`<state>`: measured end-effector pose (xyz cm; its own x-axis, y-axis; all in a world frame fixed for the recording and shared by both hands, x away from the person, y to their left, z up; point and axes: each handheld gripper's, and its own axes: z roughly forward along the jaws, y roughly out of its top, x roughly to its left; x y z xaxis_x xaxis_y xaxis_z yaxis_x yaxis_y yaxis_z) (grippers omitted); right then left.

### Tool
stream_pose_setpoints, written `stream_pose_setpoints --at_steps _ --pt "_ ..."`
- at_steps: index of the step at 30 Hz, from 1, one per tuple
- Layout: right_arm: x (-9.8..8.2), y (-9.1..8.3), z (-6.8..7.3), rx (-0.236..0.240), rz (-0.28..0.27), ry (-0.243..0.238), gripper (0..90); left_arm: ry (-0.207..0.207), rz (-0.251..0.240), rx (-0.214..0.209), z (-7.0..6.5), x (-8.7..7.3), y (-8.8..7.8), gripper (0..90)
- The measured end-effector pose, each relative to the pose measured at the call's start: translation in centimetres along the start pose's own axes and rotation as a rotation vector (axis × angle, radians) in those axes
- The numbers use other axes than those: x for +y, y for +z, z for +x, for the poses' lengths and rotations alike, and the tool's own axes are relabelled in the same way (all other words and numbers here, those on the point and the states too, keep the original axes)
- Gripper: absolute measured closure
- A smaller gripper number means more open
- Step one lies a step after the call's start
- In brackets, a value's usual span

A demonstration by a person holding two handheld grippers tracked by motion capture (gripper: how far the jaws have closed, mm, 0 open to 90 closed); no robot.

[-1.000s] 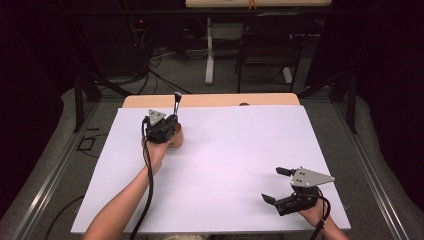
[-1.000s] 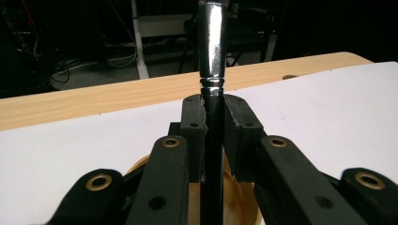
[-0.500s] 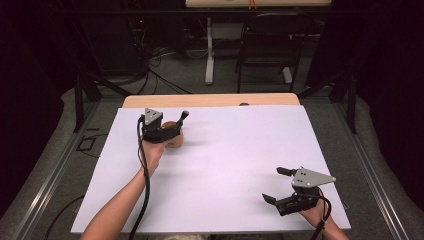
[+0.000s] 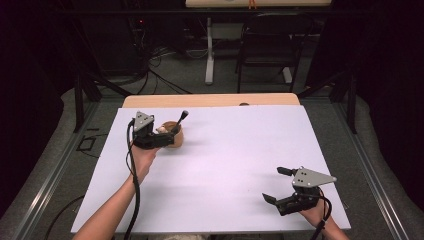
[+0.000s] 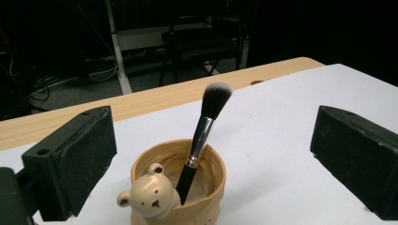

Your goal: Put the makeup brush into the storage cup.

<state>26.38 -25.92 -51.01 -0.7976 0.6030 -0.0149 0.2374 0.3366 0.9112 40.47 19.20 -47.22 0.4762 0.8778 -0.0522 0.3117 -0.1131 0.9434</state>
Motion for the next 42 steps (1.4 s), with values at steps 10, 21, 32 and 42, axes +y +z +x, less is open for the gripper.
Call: stream_pose_setpoints --at_steps 10,21,32,42 --pt "0.0 -0.1 0.0 0.003 -0.003 -0.007 1.9 0.003 -0.008 -0.023 -0.1 -0.4 -2.6 0.1" --pt "0.0 0.0 0.1 0.007 -0.003 -0.009 1.9 0.017 -0.011 -0.061 -0.4 -1.5 -5.0 0.0" --pt "0.0 -0.1 0.1 0.01 -0.006 -0.011 2.0 0.017 0.002 -0.141 -0.1 -3.1 -6.7 0.0" --pt "0.1 -0.1 0.2 0.008 -0.007 -0.012 2.0 0.064 0.019 -0.201 -0.6 -4.3 -7.9 0.0"
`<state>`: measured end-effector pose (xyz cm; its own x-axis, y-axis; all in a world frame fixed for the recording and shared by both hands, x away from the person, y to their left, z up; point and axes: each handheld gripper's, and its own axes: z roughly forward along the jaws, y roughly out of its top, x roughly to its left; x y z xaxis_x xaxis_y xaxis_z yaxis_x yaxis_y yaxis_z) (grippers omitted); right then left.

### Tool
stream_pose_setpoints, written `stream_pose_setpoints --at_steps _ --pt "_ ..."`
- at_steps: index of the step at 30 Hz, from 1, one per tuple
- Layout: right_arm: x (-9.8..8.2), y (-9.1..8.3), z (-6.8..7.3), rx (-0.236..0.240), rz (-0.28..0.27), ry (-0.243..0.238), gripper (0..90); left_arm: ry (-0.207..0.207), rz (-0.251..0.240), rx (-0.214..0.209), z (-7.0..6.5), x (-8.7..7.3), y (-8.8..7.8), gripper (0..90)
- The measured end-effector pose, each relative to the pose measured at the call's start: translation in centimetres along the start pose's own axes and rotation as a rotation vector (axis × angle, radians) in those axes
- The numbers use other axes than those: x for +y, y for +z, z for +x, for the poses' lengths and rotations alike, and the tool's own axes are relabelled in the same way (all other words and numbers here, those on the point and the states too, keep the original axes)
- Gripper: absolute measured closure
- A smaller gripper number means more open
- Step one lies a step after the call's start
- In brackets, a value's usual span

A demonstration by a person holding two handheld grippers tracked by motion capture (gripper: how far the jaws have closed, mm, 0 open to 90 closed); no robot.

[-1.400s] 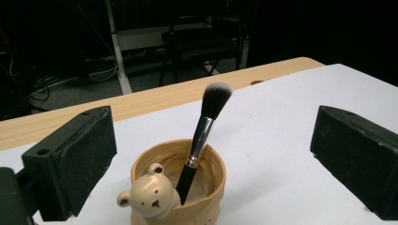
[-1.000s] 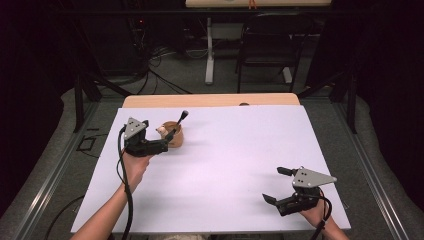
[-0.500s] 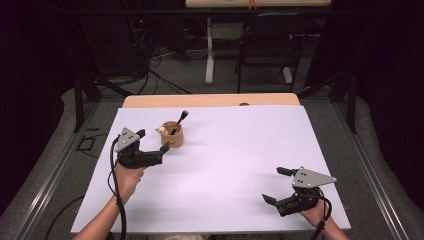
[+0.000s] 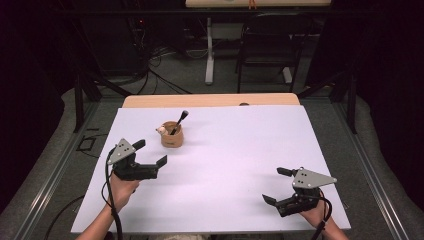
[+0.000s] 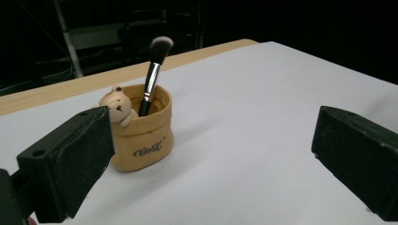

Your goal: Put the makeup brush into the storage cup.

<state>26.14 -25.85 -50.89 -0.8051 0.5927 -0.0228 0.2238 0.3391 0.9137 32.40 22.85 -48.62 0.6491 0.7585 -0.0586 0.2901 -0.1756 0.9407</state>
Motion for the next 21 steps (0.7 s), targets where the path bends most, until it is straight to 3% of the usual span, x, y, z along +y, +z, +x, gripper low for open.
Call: stream_pose_setpoints --at_steps 7,21 --pt "0.0 0.0 0.1 -0.001 0.002 -0.003 2.0 0.04 0.002 -0.066 -0.9 -0.9 -0.6 0.0" --pt "0.0 0.1 0.2 0.004 0.0 -0.008 2.2 0.088 -0.013 -0.11 -1.5 -2.3 -2.1 0.0"
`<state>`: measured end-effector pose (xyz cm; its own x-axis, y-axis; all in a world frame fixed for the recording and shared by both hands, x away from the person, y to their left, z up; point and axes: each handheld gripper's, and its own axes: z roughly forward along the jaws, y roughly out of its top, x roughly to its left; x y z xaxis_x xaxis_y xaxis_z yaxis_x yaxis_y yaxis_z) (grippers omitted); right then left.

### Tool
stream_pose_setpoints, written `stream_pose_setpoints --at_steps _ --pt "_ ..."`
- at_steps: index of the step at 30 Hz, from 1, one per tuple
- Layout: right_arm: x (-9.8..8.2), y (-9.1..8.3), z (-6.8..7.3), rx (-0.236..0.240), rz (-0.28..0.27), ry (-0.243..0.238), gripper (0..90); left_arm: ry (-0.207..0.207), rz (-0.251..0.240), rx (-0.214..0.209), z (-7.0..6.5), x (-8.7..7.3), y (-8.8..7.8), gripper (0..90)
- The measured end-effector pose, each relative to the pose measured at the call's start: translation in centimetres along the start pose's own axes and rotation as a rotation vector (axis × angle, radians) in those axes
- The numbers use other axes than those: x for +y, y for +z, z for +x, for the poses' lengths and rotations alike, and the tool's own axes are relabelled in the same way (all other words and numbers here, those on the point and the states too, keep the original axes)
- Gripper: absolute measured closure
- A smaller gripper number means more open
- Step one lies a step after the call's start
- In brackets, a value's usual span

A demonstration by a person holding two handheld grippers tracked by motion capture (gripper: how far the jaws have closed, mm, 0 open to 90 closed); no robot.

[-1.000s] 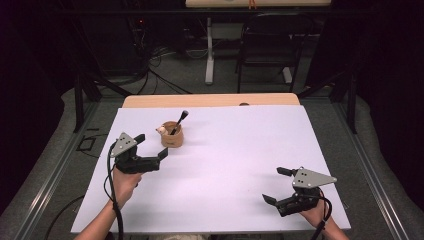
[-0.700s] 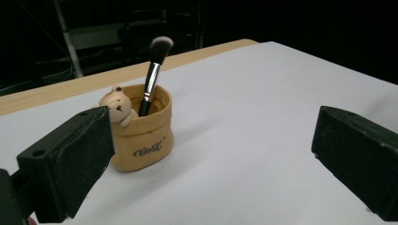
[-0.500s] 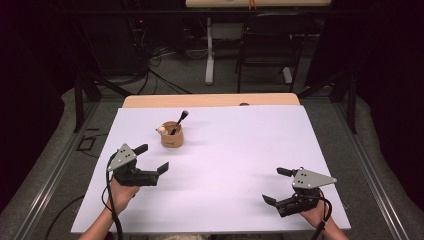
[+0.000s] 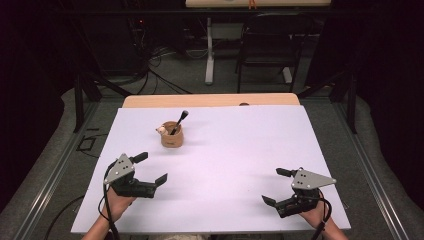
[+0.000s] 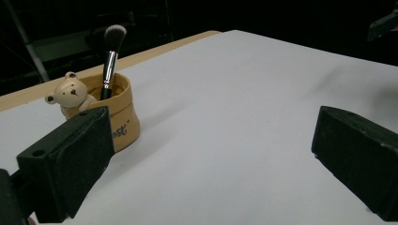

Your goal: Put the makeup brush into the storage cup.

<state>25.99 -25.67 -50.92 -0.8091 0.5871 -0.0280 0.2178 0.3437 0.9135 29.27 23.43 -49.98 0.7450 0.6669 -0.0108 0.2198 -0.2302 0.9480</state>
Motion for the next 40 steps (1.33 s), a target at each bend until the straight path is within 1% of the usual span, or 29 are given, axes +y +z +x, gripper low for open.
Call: stream_pose_setpoints --at_steps 2,3,5,6,7,8,9,12,18,21,22,24,25,30,33,38,40 --pt "0.0 0.0 0.0 -0.001 0.002 -0.001 2.2 -0.001 0.007 -0.008 0.0 -0.2 -0.1 0.0" --pt "0.0 0.0 0.0 0.0 0.003 -0.001 2.2 0.007 0.015 -0.02 0.0 -0.5 -0.3 0.0" --pt "0.0 0.0 0.0 0.001 0.003 -0.001 2.2 0.01 0.015 -0.021 -0.1 -0.6 -0.3 0.0" --pt "0.0 0.0 0.0 0.001 0.003 -0.001 2.2 0.019 0.019 -0.028 -0.1 -0.7 -0.4 0.0" --pt "0.0 0.0 0.0 0.002 0.003 -0.003 2.2 0.024 0.017 -0.033 -0.1 -0.8 -0.5 0.0" --pt "0.0 0.0 0.0 0.003 0.002 -0.004 2.2 0.031 0.01 -0.046 -0.2 -1.1 -0.7 0.0" --pt "0.0 0.0 0.0 0.003 0.002 -0.004 2.2 0.031 0.01 -0.046 -0.2 -1.1 -0.7 0.0" --pt "0.0 0.0 0.0 0.005 0.003 -0.004 2.3 0.055 -0.003 -0.073 -0.4 -1.8 -1.1 0.0" --pt "0.0 0.1 0.0 0.003 0.003 -0.006 2.4 0.057 0.01 -0.092 -0.5 -2.2 -1.3 0.0" --pt "0.0 0.0 0.0 0.0 0.004 -0.005 2.4 0.048 0.007 -0.083 -0.3 -2.4 -1.4 0.0" --pt "-0.1 0.0 0.0 -0.002 0.005 -0.005 2.4 0.037 0.012 -0.082 -0.2 -2.5 -1.6 0.0" --pt "-0.1 0.1 0.0 -0.001 0.008 -0.001 2.4 0.031 0.016 -0.081 -0.2 -2.6 -1.6 0.0" --pt "-0.1 0.1 -0.1 -0.002 0.01 -0.002 2.4 0.038 0.023 -0.078 -0.2 -2.7 -1.8 0.0" --pt "-0.1 0.2 0.0 0.0 0.01 -0.002 2.4 0.044 0.012 -0.068 -0.2 -2.7 -1.9 0.0" --pt "-0.1 0.2 -0.1 0.001 0.012 0.0 2.4 0.056 0.013 -0.075 -0.2 -2.7 -1.7 0.0" --pt "-0.2 0.2 -0.1 -0.001 0.004 0.0 2.2 0.054 0.008 -0.074 -0.2 -2.7 -1.6 0.0" --pt "-0.2 0.2 0.0 -0.006 0.009 -0.004 2.1 0.05 0.012 -0.07 -0.1 -2.7 -1.5 0.0"
